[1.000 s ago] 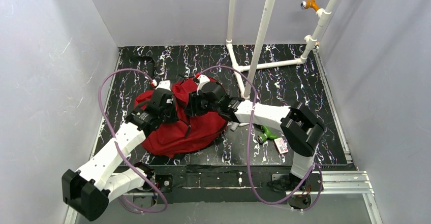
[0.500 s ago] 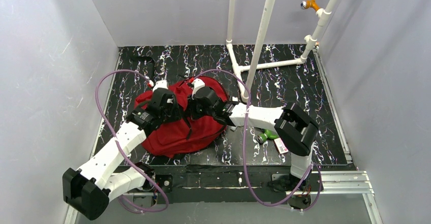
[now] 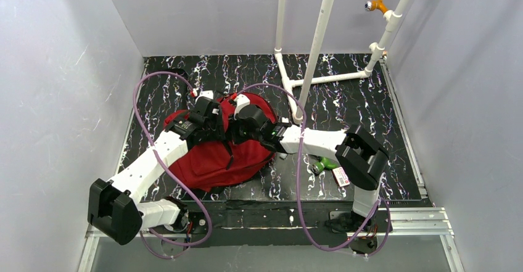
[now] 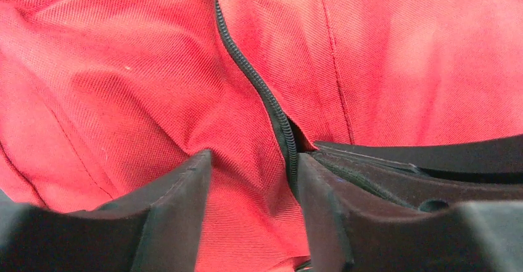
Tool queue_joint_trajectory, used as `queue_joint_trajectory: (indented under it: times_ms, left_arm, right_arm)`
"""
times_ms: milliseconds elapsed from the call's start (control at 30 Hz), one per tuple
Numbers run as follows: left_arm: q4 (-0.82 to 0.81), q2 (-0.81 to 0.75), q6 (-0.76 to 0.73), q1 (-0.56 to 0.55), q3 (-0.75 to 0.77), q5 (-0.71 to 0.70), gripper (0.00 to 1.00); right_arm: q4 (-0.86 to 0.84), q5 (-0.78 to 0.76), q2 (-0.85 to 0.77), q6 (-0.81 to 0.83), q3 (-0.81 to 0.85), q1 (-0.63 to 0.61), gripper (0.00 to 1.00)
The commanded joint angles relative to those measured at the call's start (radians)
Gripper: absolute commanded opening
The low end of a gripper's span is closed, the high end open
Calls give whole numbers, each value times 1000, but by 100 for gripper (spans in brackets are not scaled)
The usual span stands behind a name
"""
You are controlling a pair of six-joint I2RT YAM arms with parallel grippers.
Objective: Pack the student bag
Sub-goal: Unzip the student bag at the center of the board, then pick up the stationery from the center of the board.
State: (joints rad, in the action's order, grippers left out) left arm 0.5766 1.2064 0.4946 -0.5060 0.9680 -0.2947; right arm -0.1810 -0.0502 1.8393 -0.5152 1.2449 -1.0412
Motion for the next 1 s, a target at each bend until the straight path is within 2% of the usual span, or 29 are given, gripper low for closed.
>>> queue_joint_trajectory:
  times_ms: [0, 100, 167, 233, 400, 467, 533, 667, 733, 867, 967]
  left_arm:
    - [53, -13, -27, 1, 22, -36, 41]
    - [66, -93, -41, 1, -1, -90, 17]
    - [63, -152, -55, 1, -25, -118, 6]
    - [59, -198, -77, 1, -46, -140, 0]
    - [36, -238, -169, 3, -59, -111, 0]
    - [37, -232, -203, 2, -41, -86, 0]
    - [32, -227, -229, 3, -28, -68, 0]
    - [-20, -214, -271, 3, -40, -63, 0]
    - [-28, -205, -275, 2, -42, -64, 0]
    - [-57, -207, -282, 3, -65, -57, 0]
    - [-68, -209, -288, 2, -81, -57, 0]
  right_arm:
    - [-11, -26, -45, 15, 0, -6, 1]
    - [47, -96, -48, 27, 9, -6, 1]
    - [80, -175, -53, 38, 7, -6, 1]
    - [118, -220, -61, 58, 12, -6, 1]
    - [157, -132, -138, 134, 28, -6, 3]
    - [179, -113, -204, 153, 27, -6, 19]
    - [224, -129, -281, 150, 5, -6, 31]
    - [296, -277, -440, 73, -123, -5, 58]
    - [330, -416, -504, -44, -223, -4, 66]
    - [401, -625, -603, -282, -404, 6, 71]
    - [481, -699, -603, -362, -432, 10, 72]
